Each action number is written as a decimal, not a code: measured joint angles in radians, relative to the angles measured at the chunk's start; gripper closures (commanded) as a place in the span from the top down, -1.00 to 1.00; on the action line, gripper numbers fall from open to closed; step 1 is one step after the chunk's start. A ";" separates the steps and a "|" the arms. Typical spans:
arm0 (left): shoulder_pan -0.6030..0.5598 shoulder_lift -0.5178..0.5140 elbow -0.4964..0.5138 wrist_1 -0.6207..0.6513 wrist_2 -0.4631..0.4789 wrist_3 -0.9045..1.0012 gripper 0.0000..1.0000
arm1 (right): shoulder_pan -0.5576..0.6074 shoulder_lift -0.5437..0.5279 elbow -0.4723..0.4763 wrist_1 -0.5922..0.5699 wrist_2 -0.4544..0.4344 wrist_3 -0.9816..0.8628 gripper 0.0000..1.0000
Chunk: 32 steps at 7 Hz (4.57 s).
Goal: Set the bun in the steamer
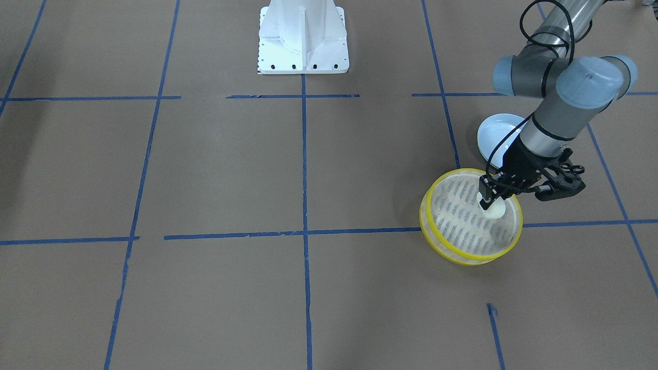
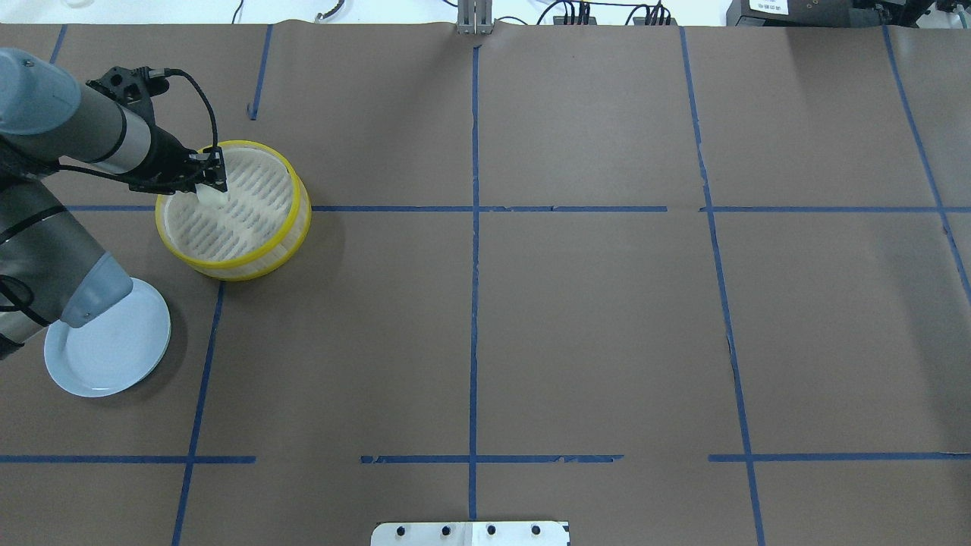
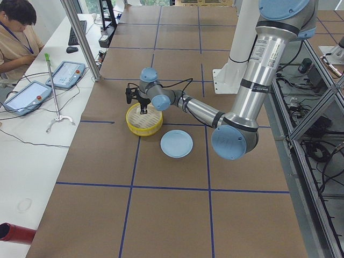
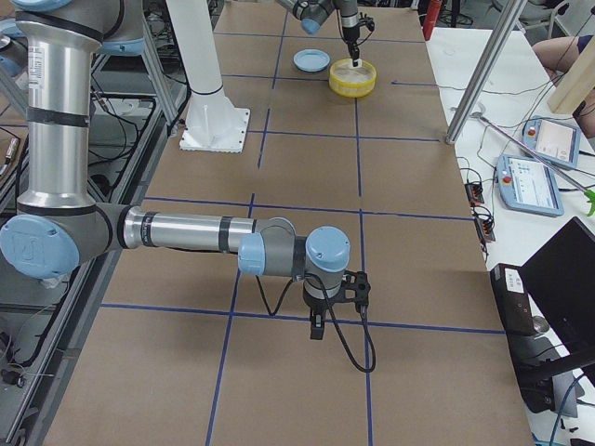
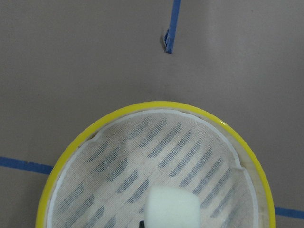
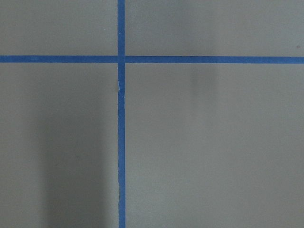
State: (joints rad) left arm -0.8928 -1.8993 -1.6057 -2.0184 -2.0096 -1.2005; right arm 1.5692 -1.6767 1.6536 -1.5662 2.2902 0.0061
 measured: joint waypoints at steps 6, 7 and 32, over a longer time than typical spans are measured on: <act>0.067 -0.015 0.045 0.008 0.042 -0.028 -0.15 | 0.000 0.000 0.000 0.000 0.000 0.000 1.00; 0.069 -0.014 0.045 0.009 0.042 -0.029 -0.14 | 0.000 0.000 0.000 0.000 0.000 0.000 1.00; -0.720 0.232 -0.039 0.569 -0.356 1.237 1.00 | 0.000 0.000 0.000 0.000 0.000 0.000 1.00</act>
State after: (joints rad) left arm -1.6128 -1.6676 -1.6445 -1.4490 -2.3652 0.0369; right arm 1.5693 -1.6766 1.6537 -1.5662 2.2902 0.0061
